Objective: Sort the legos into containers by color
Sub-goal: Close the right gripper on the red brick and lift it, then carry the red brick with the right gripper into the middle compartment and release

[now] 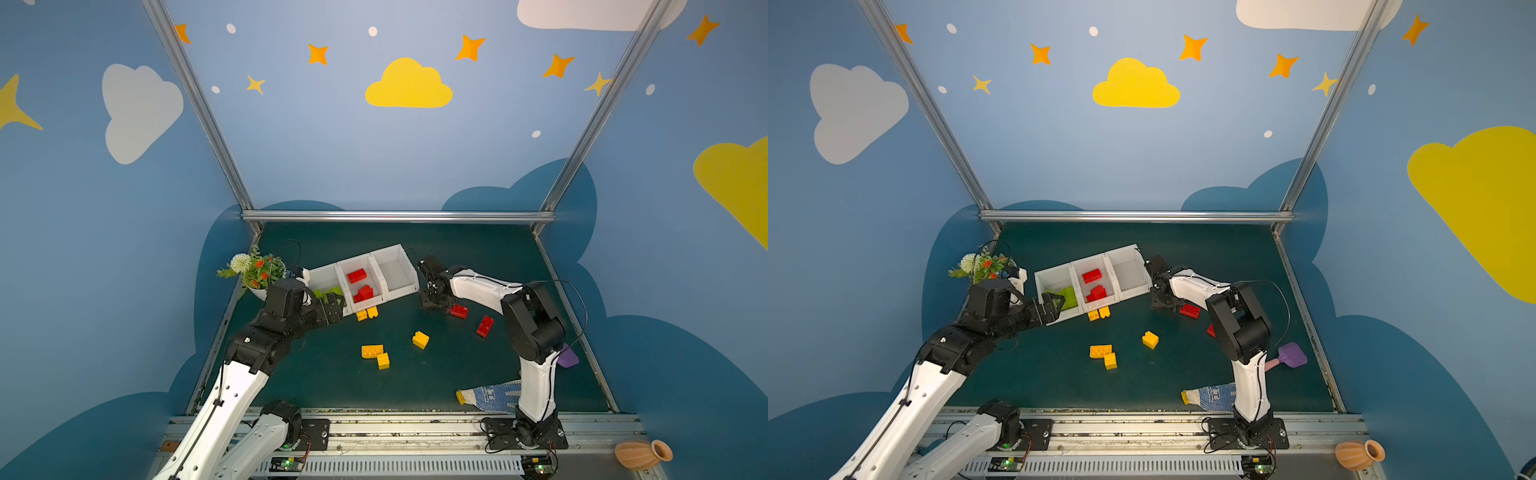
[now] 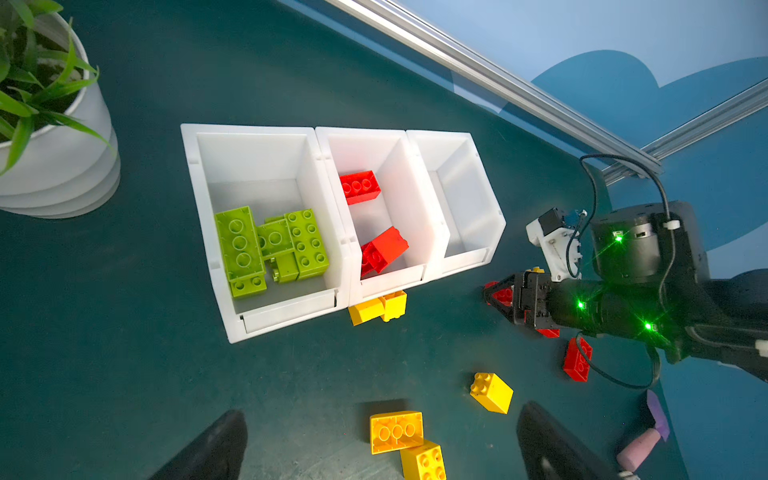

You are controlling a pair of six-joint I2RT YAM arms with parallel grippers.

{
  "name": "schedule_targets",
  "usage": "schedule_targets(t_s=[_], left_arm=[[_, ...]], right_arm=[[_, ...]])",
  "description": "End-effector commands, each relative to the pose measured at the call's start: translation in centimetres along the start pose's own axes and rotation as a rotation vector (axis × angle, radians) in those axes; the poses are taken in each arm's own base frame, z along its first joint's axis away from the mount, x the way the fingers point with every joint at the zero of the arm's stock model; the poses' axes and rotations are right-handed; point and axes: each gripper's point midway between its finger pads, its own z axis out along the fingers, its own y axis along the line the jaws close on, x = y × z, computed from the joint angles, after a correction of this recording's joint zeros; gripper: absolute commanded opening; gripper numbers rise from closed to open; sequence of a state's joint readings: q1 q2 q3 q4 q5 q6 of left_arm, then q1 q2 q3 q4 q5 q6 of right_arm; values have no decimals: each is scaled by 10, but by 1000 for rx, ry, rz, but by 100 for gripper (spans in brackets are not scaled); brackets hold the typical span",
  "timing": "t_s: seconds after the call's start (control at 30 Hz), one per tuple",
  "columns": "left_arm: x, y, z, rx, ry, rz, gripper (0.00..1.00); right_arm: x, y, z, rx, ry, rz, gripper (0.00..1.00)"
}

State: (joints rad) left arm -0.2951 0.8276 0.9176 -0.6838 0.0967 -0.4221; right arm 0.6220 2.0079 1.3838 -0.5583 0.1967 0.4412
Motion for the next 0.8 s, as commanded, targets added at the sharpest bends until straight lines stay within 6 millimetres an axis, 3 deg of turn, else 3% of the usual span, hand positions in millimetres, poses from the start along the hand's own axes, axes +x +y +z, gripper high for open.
schedule_targets(t_s=[0.0,0.17,0.33,0.6,0.77], left_arm=[[2,2,4,4,7,-4,100],[1,3,5,5,9,-15,100],[0,3,4,8,4,-21,100],[-2,5,0,8,-16,-28,100],[-7,7,-8,-2,-59,-28,100]], right_arm=[[-2,-3,-6,36,-7,-37,52],[-10,3,-24,7,-39,-55,50],[-23,27,-62,-70,-112,-120,49],[-46,90,-117,-215,-196,-248,51],[-61,125,-126,-305,-212,-272,51]])
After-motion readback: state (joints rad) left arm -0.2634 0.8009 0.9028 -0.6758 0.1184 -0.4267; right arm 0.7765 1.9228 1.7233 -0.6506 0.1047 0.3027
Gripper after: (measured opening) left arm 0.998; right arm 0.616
